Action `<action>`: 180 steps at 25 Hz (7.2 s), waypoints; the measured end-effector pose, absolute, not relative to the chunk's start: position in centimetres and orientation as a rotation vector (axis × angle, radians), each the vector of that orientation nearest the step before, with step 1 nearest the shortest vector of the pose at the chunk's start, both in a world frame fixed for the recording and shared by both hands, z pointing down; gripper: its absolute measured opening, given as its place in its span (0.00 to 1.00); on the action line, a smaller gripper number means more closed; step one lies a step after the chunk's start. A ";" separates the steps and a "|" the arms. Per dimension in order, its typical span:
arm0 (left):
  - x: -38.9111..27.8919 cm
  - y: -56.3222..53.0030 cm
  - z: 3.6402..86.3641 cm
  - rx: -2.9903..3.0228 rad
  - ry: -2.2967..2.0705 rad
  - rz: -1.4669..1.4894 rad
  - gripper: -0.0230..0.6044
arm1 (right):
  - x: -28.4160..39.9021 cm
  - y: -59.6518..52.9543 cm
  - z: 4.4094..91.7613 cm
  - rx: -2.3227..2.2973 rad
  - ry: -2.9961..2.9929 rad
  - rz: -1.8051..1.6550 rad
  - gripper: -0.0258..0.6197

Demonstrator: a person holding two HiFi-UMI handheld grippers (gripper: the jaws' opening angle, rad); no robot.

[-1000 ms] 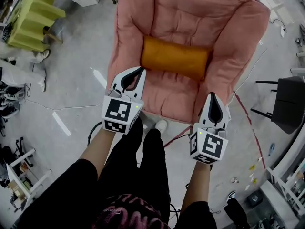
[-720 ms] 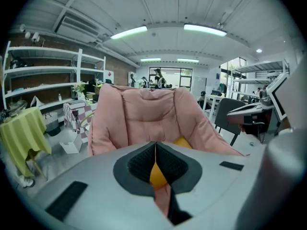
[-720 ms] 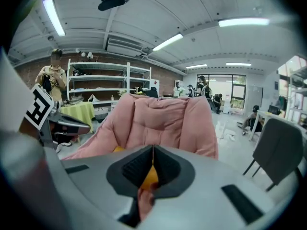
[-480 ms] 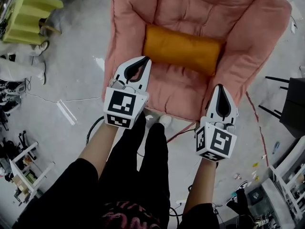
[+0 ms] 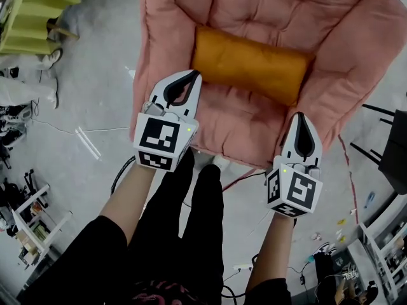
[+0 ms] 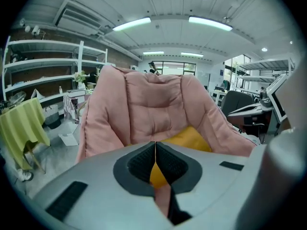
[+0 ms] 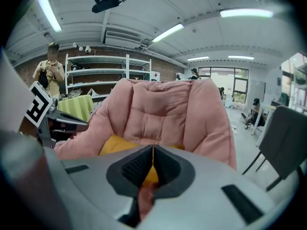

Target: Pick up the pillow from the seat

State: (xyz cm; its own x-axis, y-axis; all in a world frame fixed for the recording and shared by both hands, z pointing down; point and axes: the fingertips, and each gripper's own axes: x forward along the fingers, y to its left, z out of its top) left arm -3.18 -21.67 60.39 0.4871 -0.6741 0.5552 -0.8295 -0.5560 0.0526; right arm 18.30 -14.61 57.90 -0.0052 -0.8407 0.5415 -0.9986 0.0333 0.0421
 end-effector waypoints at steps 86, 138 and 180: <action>1.2 -27.6 79.9 2.083 -1.106 0.937 0.57 | 22.3 -23.0 79.5 1.514 -1.703 0.816 0.45; -1.1 -26.0 59.1 2.413 -1.200 0.752 0.33 | 19.2 -19.3 58.9 1.845 -1.800 0.513 0.34; -2.6 -18.9 28.3 2.660 -1.385 0.461 0.33 | 17.9 -11.7 28.3 2.076 -1.923 0.180 0.34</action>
State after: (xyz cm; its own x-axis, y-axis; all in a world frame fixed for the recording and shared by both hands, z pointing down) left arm -2.61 -18.93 28.27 0.5386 -0.7816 0.3147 -0.8141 -0.5789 -0.0447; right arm 17.93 -11.69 28.33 0.0935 -0.9510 0.2946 -0.9891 -0.0551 0.1362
